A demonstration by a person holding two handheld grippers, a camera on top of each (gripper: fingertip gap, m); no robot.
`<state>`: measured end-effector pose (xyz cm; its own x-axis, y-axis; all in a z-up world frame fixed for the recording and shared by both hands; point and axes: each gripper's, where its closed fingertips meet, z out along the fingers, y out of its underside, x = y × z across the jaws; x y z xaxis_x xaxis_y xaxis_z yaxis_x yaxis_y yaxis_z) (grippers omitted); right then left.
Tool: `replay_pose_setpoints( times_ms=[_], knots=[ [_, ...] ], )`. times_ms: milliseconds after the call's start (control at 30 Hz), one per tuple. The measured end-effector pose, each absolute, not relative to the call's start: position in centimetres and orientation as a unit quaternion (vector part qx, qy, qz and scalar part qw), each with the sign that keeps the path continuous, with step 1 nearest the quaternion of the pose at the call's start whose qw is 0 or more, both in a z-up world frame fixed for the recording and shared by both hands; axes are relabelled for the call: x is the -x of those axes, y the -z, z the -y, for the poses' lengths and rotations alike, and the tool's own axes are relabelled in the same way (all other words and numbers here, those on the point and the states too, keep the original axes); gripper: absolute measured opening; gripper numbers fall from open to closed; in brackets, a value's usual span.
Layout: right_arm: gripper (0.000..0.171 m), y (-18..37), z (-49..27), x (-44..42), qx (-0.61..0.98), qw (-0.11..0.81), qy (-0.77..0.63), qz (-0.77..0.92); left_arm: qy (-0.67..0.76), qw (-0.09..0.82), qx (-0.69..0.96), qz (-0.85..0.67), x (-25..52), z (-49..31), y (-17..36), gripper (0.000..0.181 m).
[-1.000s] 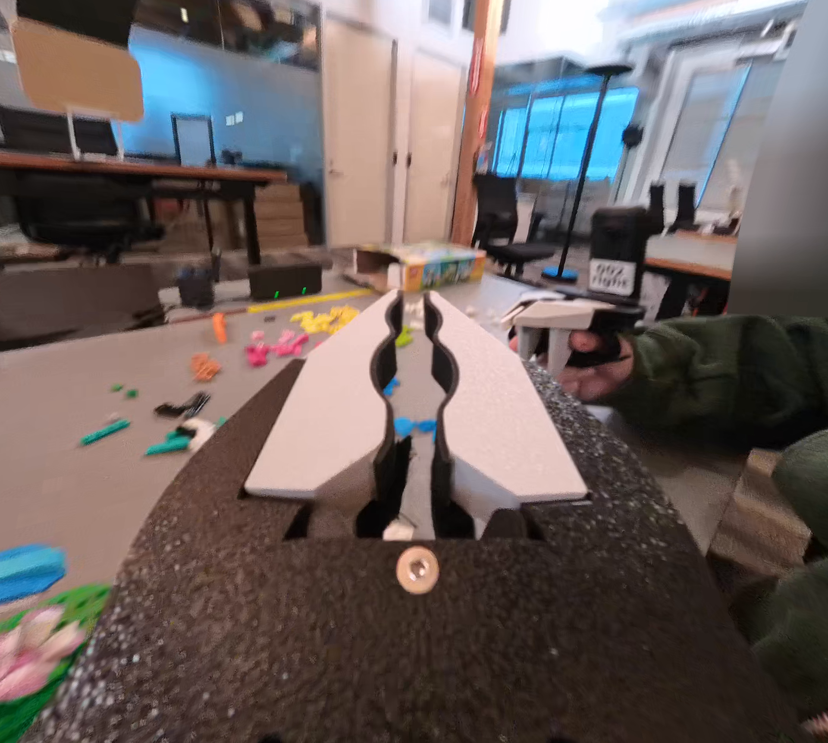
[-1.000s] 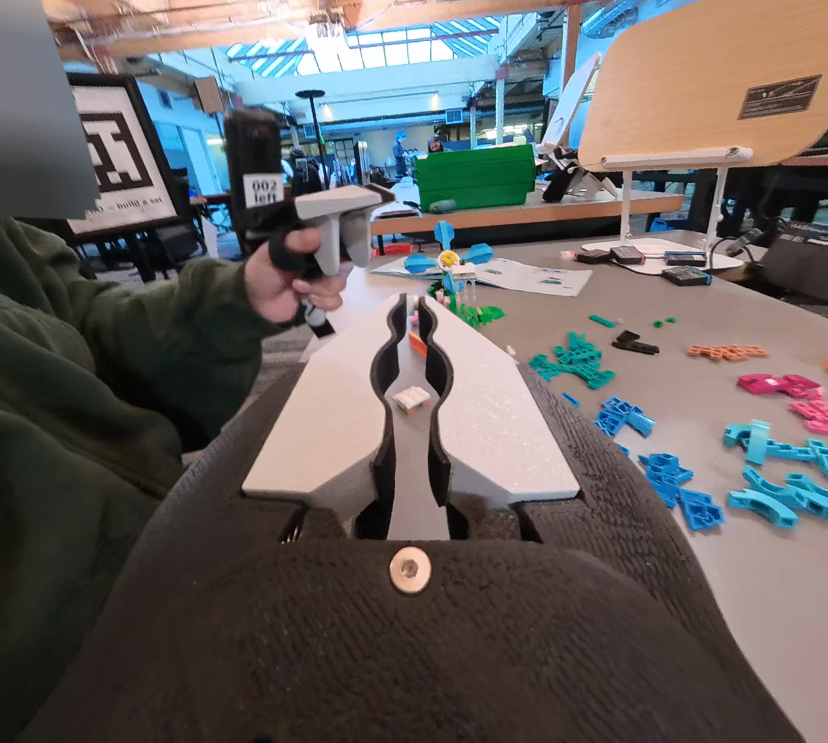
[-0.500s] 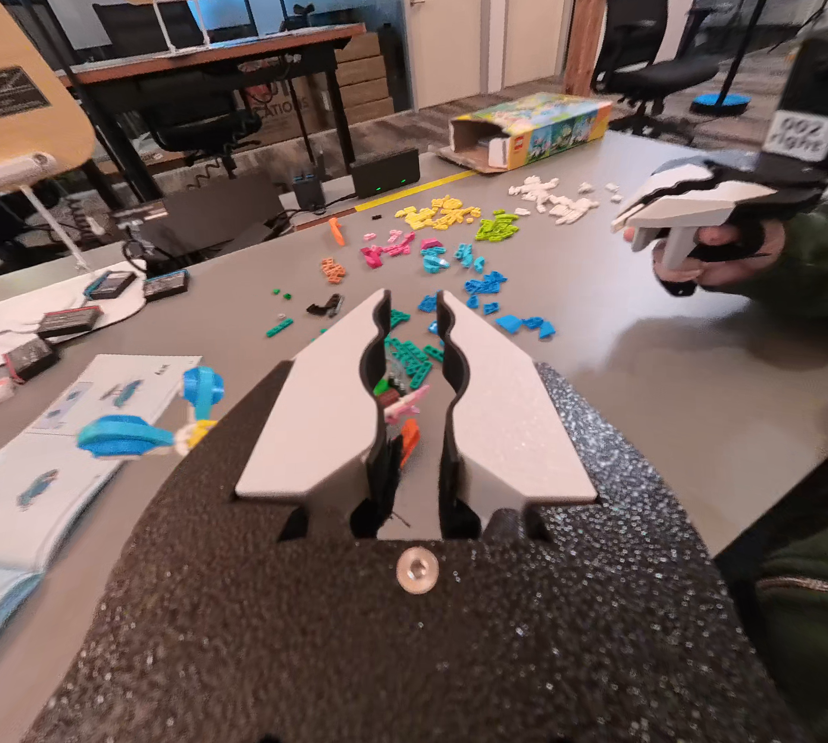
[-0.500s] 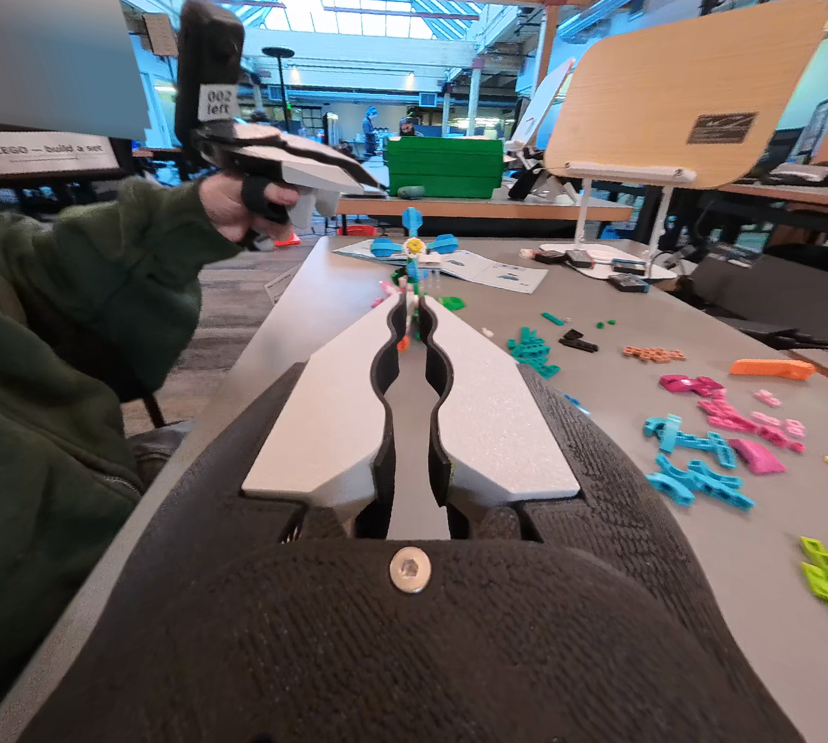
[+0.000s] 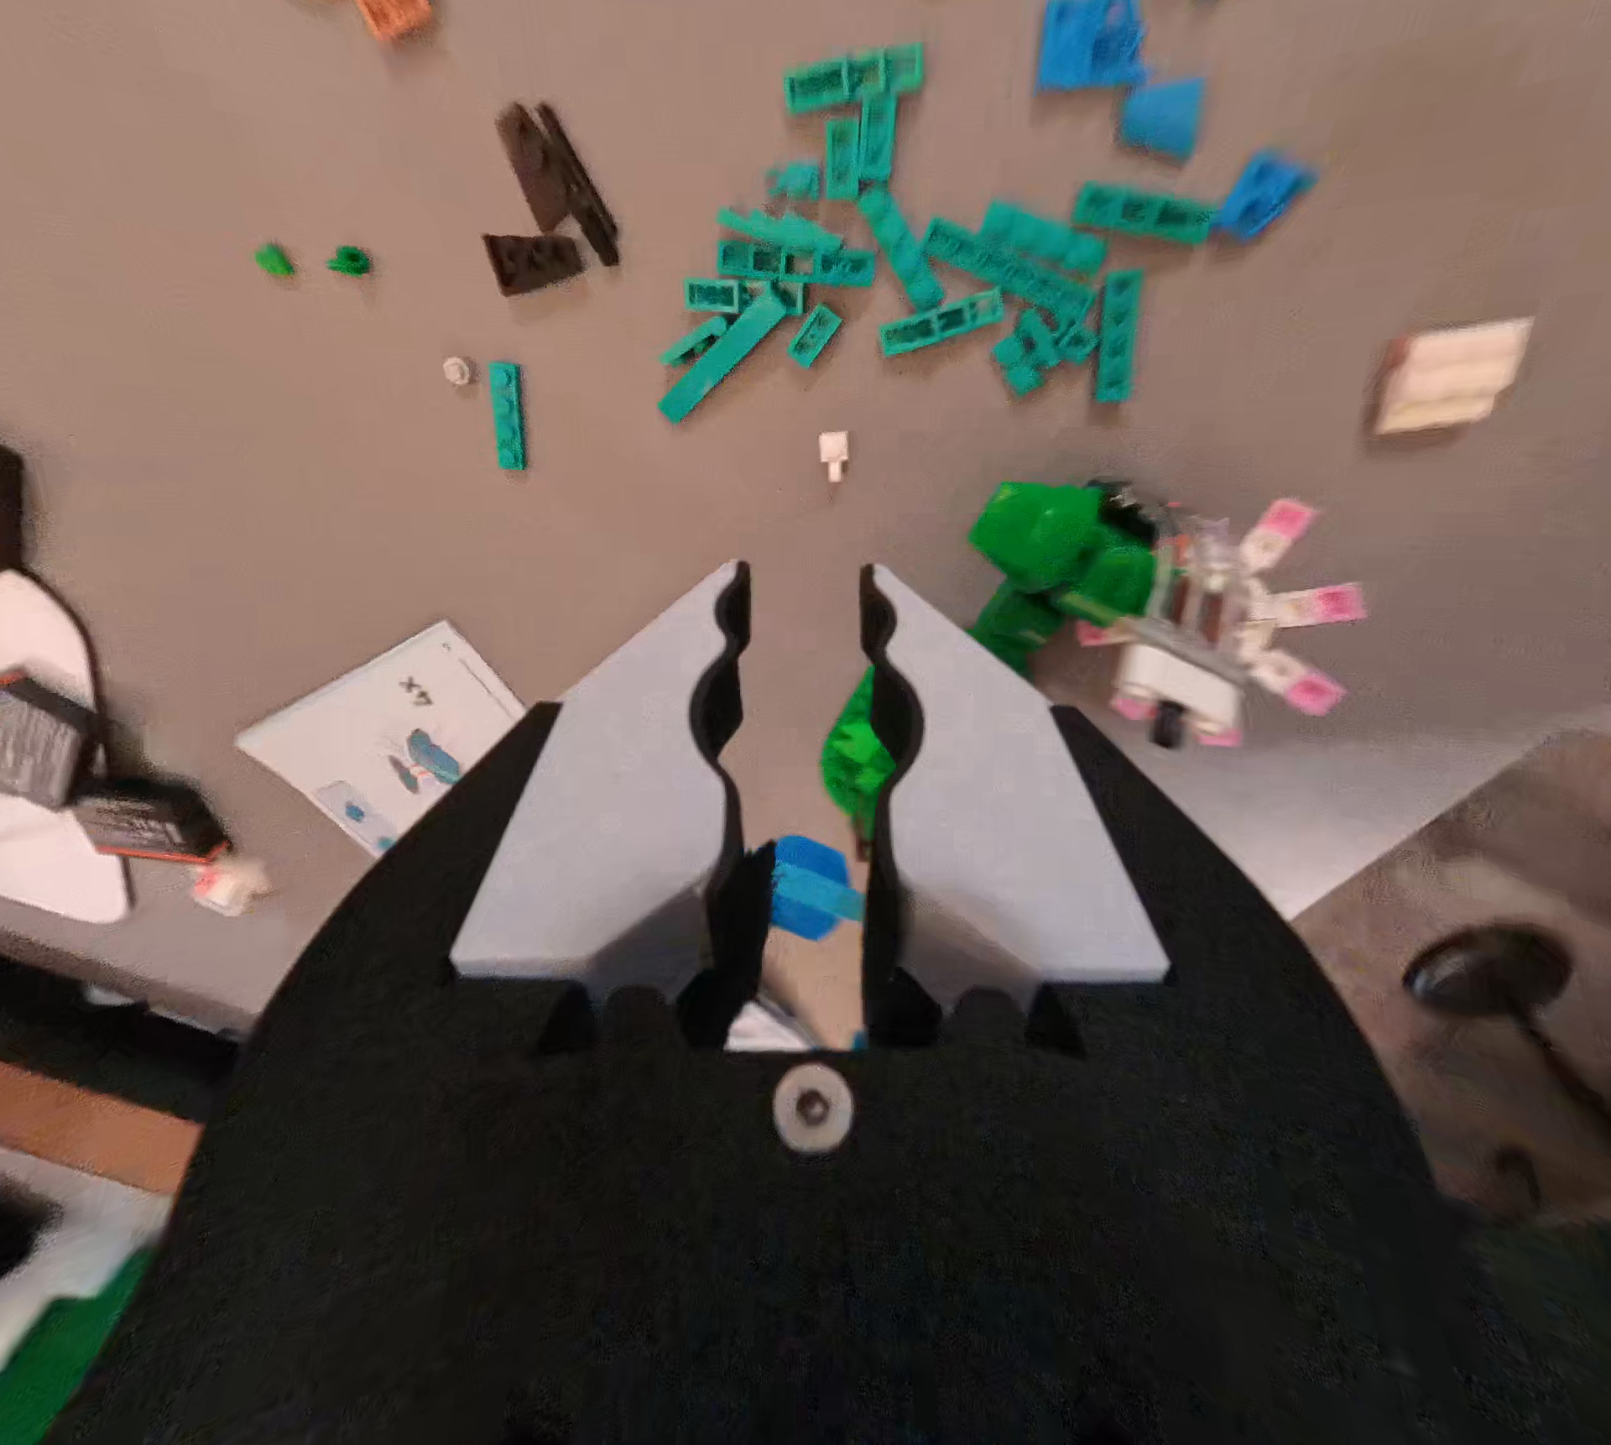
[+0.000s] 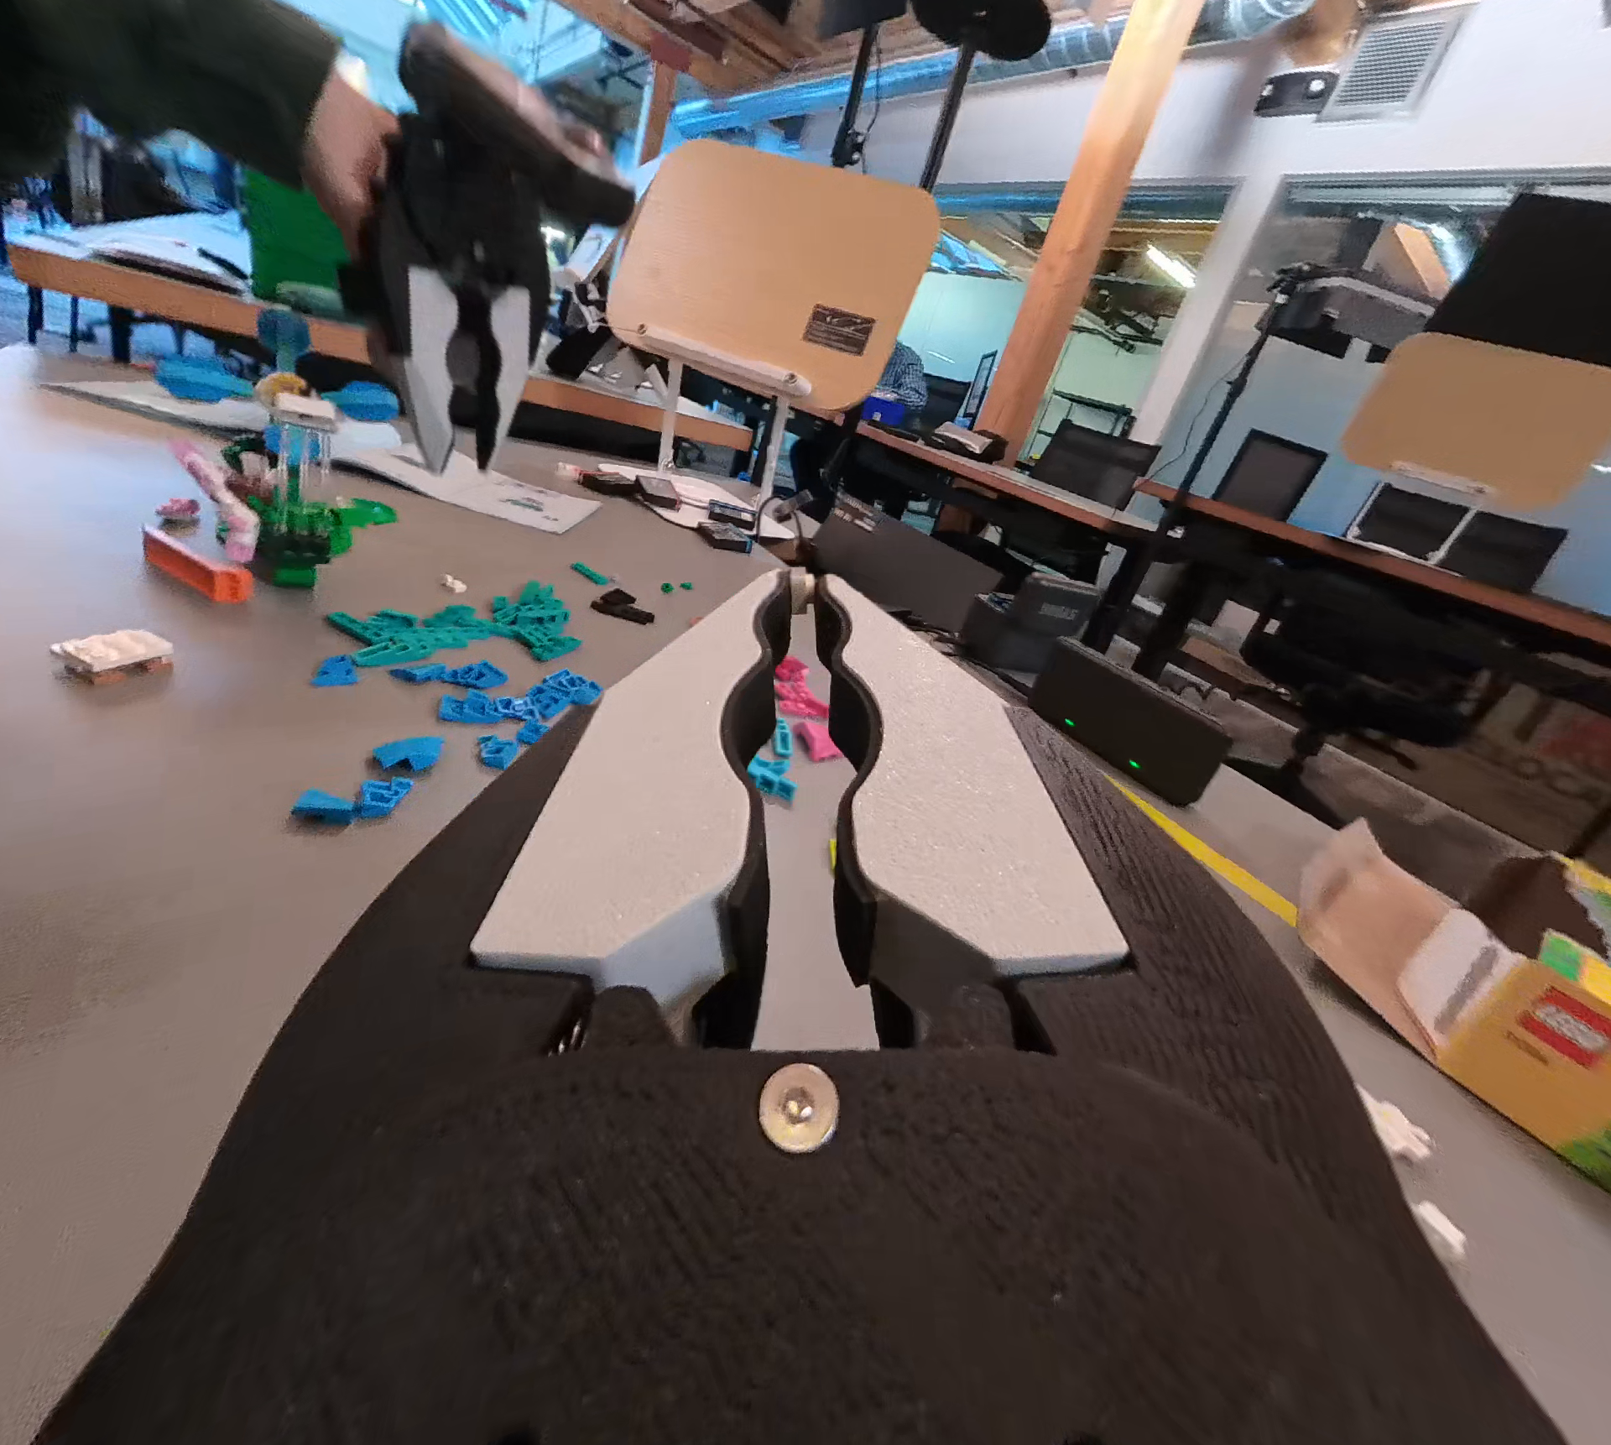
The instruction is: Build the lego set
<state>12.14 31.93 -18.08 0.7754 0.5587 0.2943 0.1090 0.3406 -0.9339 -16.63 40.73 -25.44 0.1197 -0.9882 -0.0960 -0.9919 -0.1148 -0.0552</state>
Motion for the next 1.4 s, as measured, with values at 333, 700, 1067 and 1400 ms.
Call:
replay_pose_setpoints(
  times_ms=[333, 700, 1067, 1400],
  knots=[
    [0.003, 18.6, -32.6, -13.1, 0.572, 0.749, -0.206, 0.264, -0.003, -0.039, 0.706, -0.708, 16.5, -41.2, 30.6, 0.026],
    [0.003, 19.0, -32.8, -13.0, 0.579, 0.741, -0.217, 0.262, 0.028, -0.035, 0.713, -0.700, 16.3, -40.9, 32.0, 0.011],
    [0.003, 19.0, -32.9, -13.0, 0.580, 0.741, -0.218, 0.261, -0.028, 0.038, 0.692, -0.721, 15.9, -42.9, 28.6, 0.000],
    [0.003, 18.6, -26.0, -5.8, 0.471, 0.655, -0.345, 0.479, 0.287, 0.109, 0.689, -0.656, 3.4, -29.5, 18.2, 0.001]
  ],
)
